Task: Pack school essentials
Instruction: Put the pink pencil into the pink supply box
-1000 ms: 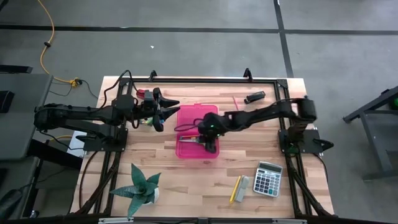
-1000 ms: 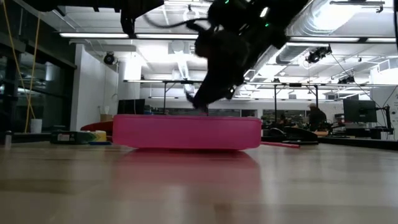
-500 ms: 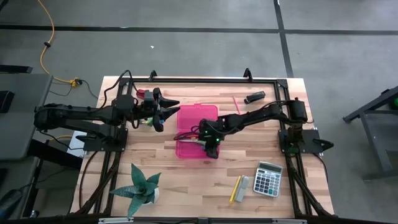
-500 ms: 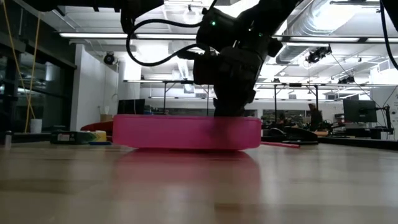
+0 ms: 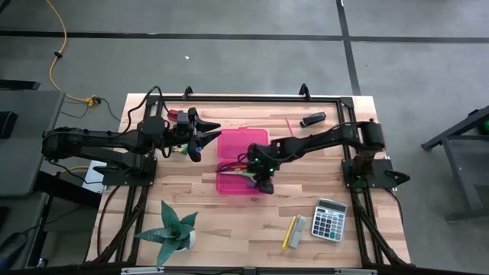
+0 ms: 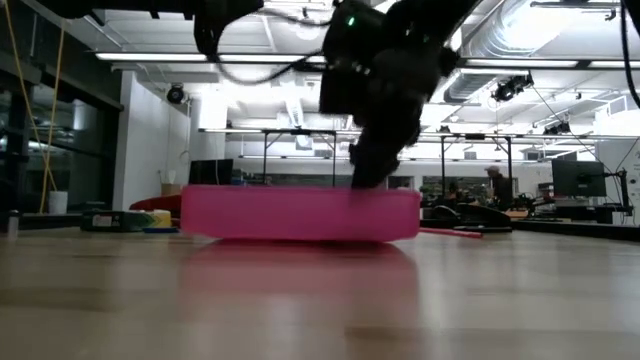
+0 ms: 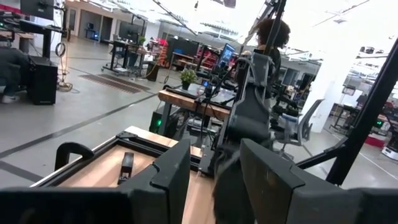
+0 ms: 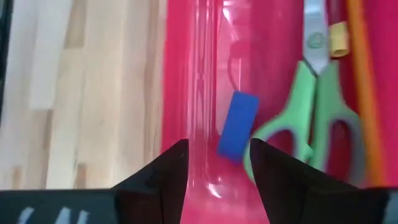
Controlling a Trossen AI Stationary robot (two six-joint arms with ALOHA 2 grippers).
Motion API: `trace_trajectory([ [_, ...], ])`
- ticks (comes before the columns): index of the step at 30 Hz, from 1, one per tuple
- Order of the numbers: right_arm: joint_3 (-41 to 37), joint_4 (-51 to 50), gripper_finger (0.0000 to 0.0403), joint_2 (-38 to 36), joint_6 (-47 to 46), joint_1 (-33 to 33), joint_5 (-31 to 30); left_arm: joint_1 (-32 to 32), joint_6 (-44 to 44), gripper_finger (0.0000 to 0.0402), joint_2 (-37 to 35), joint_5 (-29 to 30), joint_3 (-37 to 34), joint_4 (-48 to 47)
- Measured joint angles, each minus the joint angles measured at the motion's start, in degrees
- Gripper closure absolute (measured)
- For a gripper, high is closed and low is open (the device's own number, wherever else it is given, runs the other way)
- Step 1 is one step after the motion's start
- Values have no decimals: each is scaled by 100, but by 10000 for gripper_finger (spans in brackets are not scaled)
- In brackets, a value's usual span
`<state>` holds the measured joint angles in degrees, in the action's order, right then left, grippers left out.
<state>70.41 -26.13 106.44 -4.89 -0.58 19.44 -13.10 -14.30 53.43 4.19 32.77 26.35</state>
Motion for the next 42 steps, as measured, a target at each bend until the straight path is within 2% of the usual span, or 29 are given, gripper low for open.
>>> trace_trajectory([
  [4, -242, -203, 238, -734, 342, -108, -413, 0, 0, 273, 0, 2, 0, -2],
  [7, -868, 321, 238, -1512, 218, -227, -784, 0, -2, 273, 0, 5, 0, -7],
  [11, -2142, 1773, 237, -2721, -588, -418, -1181, 0, -3, 273, 0, 15, 0, -45],
  [14, -3059, 3276, 237, -3535, -1211, -527, -1566, 1, -3, 273, 0, 15, 0, -79],
  [19, -3949, 5468, 237, -4359, -1567, -660, -2284, 2, -6, 273, 0, 15, 0, -99],
  [21, -4051, 5887, 237, -4538, -1344, -685, -2335, 2, -51, 273, 0, 15, 0, -105],
  [25, -4005, 5885, 237, -4702, -828, -690, -2330, 2, -51, 273, 0, -31, 0, -101],
  [42, -3934, 5849, 237, -4687, -962, -688, -2303, 2, -70, 273, 1, -48, 0, -87],
])
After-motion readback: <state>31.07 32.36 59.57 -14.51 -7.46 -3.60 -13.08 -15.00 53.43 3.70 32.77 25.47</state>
